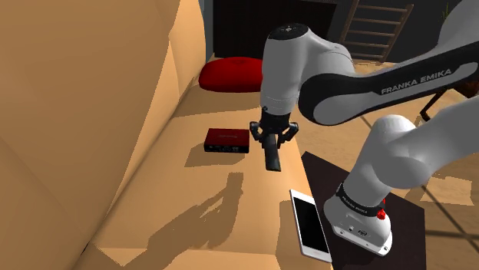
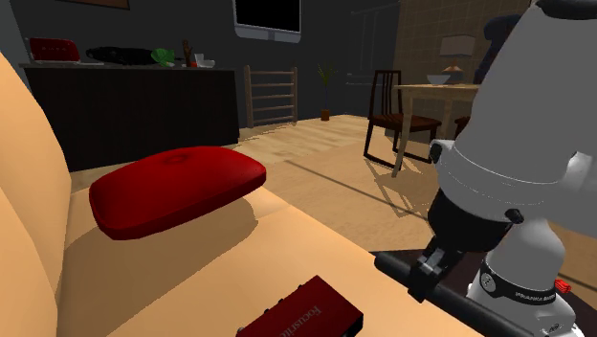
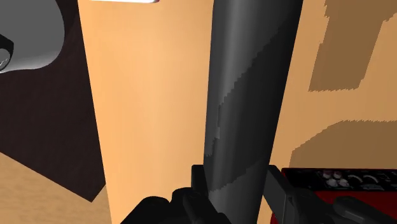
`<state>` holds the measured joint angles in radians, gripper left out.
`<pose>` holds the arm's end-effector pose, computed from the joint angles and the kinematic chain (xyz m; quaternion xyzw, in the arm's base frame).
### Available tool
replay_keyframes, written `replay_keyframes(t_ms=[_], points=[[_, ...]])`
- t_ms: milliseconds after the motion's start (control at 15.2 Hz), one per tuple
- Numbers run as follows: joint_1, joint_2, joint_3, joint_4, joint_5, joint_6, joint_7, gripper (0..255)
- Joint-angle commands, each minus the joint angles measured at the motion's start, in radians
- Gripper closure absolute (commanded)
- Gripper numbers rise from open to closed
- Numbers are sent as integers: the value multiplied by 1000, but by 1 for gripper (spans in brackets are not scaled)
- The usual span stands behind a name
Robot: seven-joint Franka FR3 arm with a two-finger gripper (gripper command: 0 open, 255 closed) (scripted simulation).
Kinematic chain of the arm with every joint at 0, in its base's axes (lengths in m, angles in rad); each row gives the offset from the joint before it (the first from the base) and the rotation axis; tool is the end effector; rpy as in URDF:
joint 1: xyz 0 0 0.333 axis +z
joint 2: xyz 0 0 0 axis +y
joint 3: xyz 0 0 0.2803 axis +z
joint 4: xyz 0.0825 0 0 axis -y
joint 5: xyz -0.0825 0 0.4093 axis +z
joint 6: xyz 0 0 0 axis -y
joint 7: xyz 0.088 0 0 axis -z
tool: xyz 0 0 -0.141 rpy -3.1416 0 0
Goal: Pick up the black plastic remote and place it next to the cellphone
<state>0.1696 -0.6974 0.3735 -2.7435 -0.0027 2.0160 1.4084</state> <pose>0.3306 0.1634 0.3306 0.8817 -0.4554 0.0766 0.0968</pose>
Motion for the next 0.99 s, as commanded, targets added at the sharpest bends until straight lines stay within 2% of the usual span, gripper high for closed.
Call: replay_keyframes(t_ms=[0,528,924], points=[[48,-46,34,-13,44,-42,44,255],[195,-86,194,22,193,-139,238,255],[263,-49,326,101,286,-182,392,255]])
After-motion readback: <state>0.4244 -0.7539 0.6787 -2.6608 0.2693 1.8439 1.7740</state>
